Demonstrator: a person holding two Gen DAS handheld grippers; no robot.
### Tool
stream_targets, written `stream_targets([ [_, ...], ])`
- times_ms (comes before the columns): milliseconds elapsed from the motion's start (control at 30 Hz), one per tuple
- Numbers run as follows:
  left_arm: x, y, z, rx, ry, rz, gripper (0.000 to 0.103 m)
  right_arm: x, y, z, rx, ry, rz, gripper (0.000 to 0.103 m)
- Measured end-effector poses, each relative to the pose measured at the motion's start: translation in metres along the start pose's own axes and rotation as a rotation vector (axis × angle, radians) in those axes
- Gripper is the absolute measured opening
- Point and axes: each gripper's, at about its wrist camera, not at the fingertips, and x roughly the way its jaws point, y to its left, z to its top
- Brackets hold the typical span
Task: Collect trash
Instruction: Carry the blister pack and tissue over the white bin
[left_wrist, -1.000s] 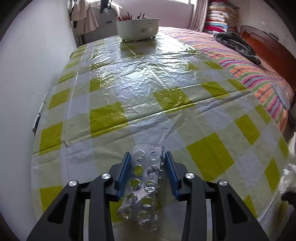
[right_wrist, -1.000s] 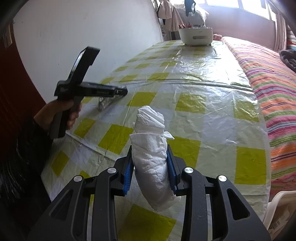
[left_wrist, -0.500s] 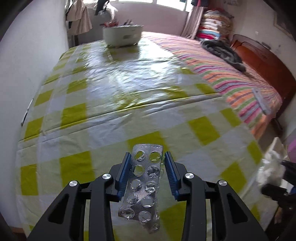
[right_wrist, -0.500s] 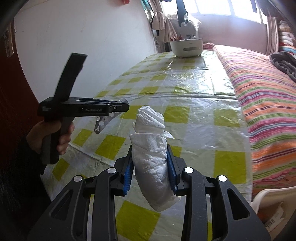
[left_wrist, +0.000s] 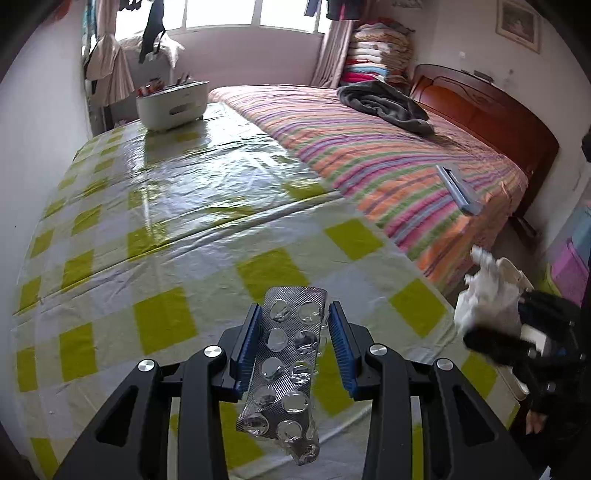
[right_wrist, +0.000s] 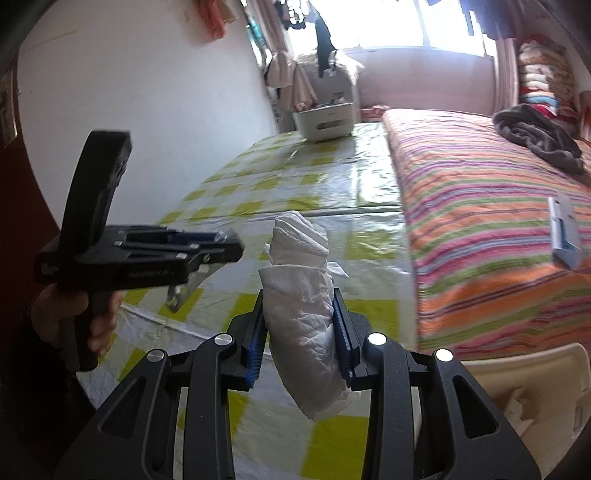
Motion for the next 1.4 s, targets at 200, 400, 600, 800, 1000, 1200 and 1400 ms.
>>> stream_targets([
  [200,0.003,-0.033,-0.001,0.043,0.01,-0.036,0.036,-0.018,-0.024,-0.007,0.042,-0.025,-0.053,0.033],
  [400,0.003,-0.063,-0.001,0.091,0.009,-0.065,0.036,-0.033,-0.042,-0.011,0.071,-0.046,-0.11,0.033],
  [600,0.005,-0.098,-0.001,0.144,0.012,-0.105,0.036,-0.053,-0.065,-0.02,0.12,-0.071,-0.161,0.033],
  [800,0.007,-0.125,-0.005,0.176,0.016,-0.136,0.036,-0.077,-0.091,-0.035,0.192,-0.106,-0.208,0.035],
  [1000,0.01,-0.146,-0.007,0.16,0.022,-0.177,0.036,-0.098,-0.105,-0.046,0.246,-0.141,-0.253,0.04],
  [1200,0.008,-0.171,-0.007,0.16,0.014,-0.22,0.036,-0.11,-0.105,-0.053,0.274,-0.165,-0.292,0.059],
  [1400,0.013,-0.195,-0.007,0.188,0.019,-0.235,0.036,-0.127,-0.105,-0.051,0.307,-0.231,-0.325,0.064],
])
